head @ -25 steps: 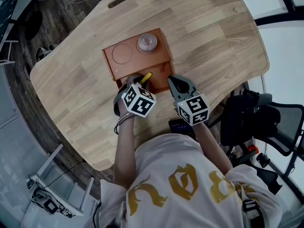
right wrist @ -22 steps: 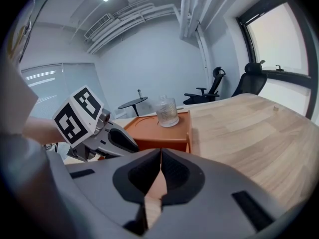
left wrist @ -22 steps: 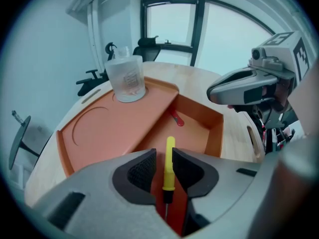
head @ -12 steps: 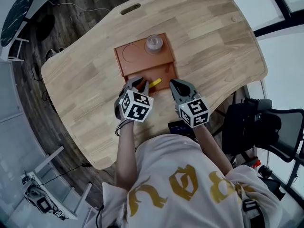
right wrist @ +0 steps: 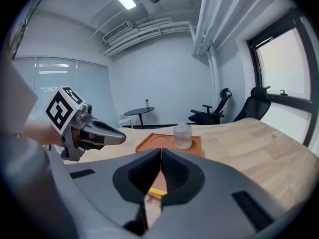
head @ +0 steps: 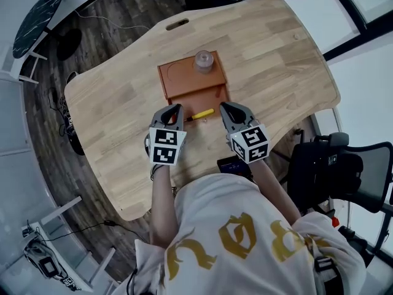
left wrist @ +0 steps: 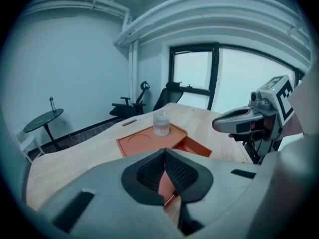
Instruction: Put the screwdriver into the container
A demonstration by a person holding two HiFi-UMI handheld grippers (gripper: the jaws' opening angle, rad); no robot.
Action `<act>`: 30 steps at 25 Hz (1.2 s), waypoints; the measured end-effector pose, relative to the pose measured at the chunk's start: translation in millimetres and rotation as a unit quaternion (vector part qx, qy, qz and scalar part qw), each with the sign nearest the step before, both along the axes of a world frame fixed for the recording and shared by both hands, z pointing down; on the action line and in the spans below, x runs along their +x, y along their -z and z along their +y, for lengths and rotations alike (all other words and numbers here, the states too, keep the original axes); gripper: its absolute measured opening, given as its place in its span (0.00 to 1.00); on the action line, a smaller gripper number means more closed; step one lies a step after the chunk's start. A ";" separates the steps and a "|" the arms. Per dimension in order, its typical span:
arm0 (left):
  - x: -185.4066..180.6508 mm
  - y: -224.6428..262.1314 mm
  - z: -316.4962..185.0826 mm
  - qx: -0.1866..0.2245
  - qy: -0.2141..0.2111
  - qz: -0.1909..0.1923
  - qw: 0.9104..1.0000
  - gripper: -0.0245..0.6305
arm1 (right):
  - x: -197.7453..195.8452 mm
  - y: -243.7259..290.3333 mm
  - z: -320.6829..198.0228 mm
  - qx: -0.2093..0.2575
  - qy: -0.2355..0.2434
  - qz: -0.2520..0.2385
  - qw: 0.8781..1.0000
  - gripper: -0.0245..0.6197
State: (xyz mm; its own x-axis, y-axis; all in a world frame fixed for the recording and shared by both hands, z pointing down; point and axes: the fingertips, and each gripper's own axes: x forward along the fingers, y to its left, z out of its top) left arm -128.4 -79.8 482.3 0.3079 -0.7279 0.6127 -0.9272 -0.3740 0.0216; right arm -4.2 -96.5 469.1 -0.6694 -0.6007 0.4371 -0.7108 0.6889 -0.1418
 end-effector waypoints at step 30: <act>-1.7 77.6 54.0 0.138 0.043 0.099 0.984 0.05 | 12.8 52.1 48.7 0.083 -0.020 -0.006 0.996 0.05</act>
State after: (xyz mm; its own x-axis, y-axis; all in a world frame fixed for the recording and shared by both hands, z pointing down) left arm -130.1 -25.8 404.7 0.3313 -0.8869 0.3219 -0.9435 -0.3109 0.1145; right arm 8.6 -47.7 417.0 -0.6486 -0.6900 0.3213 -0.7367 0.6753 -0.0368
